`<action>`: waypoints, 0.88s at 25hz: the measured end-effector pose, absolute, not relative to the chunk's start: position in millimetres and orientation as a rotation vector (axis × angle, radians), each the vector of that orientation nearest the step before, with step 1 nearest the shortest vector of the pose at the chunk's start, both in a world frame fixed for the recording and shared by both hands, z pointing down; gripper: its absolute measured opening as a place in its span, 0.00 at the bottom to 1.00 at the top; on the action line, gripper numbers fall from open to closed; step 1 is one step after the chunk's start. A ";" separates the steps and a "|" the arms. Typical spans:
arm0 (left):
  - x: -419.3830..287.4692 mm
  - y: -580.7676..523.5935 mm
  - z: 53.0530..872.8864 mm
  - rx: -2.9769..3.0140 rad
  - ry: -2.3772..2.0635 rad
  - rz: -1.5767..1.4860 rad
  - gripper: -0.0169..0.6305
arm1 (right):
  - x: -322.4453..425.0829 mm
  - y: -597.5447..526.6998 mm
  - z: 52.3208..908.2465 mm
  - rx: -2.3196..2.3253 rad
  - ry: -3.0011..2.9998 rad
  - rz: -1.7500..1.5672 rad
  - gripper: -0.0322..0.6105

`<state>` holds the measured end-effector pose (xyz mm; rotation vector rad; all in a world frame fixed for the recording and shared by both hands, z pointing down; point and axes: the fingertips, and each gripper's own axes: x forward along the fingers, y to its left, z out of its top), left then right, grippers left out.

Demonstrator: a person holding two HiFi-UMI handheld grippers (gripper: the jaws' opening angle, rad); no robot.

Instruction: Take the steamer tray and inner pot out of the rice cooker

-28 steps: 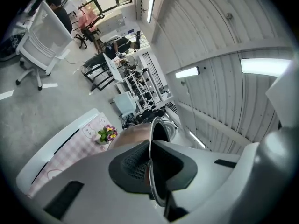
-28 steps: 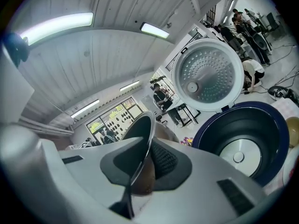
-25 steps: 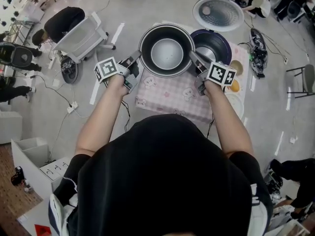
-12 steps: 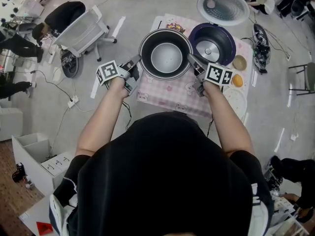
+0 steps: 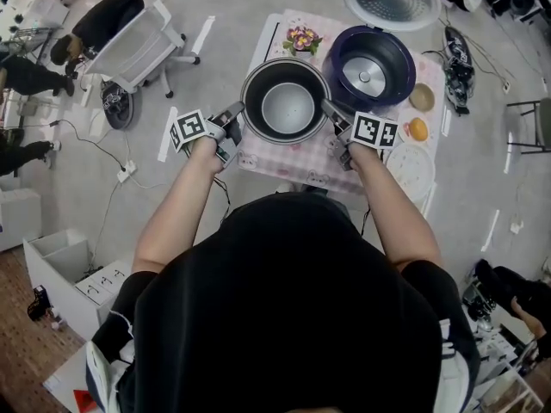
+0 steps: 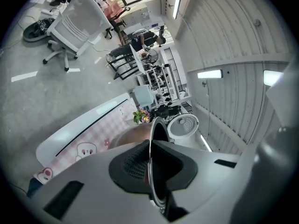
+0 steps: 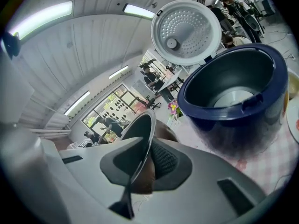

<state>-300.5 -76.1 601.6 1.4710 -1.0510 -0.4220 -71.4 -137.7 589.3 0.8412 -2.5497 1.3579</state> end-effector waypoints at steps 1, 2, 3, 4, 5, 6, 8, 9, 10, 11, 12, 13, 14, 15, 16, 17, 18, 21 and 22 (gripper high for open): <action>-300.7 -75.7 606.6 1.463 -1.051 -0.416 0.08 | -71.3 -136.6 596.1 0.840 -2.536 1.374 0.14; -300.3 -75.5 611.9 1.455 -1.051 -0.409 0.08 | -70.8 -135.7 602.7 0.839 -2.523 1.388 0.14; -299.5 -75.5 617.6 1.447 -1.051 -0.401 0.08 | -70.0 -135.0 608.9 0.839 -2.509 1.398 0.14; -298.9 -75.4 623.8 1.439 -1.050 -0.391 0.08 | -69.3 -134.1 614.8 0.840 -2.496 1.407 0.14; -298.9 -75.1 630.0 1.431 -1.050 -0.382 0.08 | -69.2 -133.2 620.4 0.840 -2.484 1.416 0.14; -299.4 -74.7 635.7 1.424 -1.051 -0.374 0.08 | -69.7 -132.2 625.6 0.841 -2.473 1.424 0.14; -300.6 -73.7 645.2 1.410 -1.051 -0.363 0.08 | -70.7 -130.3 635.4 0.841 -2.453 1.441 0.14; -300.8 -72.9 649.3 1.404 -1.051 -0.358 0.08 | -71.0 -129.2 640.0 0.841 -2.444 1.448 0.14; -301.0 -72.3 653.4 1.398 -1.052 -0.351 0.08 | -71.0 -128.2 644.6 0.841 -2.436 1.455 0.14; -301.0 -71.9 657.5 1.392 -1.053 -0.344 0.08 | -70.9 -127.6 649.4 0.841 -2.426 1.462 0.14; -301.2 -72.1 661.9 1.386 -1.055 -0.335 0.08 | -70.8 -127.3 654.1 0.841 -2.416 1.471 0.14; -301.8 -72.7 666.2 1.381 -1.059 -0.327 0.08 | -71.0 -127.4 658.8 0.840 -2.406 1.479 0.14; -302.7 -73.6 670.2 1.377 -1.062 -0.319 0.08 | -71.6 -127.5 663.3 0.838 -2.397 1.487 0.14; -304.3 -74.5 673.9 1.373 -1.064 -0.312 0.08 | -73.0 -127.5 667.6 0.835 -2.388 1.496 0.14; -306.2 -75.2 677.3 1.370 -1.067 -0.305 0.08 | -75.0 -127.6 671.6 0.831 -2.380 1.503 0.14; -308.3 -75.9 680.7 1.366 -1.069 -0.300 0.08 | -77.2 -127.7 675.4 0.827 -2.372 1.510 0.14; -310.3 -76.6 684.0 1.362 -1.072 -0.296 0.08 | -79.1 -128.0 678.8 0.823 -2.365 1.515 0.14; -313.6 -78.6 692.2 1.353 -1.080 -0.291 0.08 | -82.0 -129.3 686.8 0.819 -2.349 1.526 0.14; -314.6 -79.4 693.5 1.355 -1.083 -0.292 0.08 | -82.8 -130.1 688.4 0.818 -2.347 1.524 0.14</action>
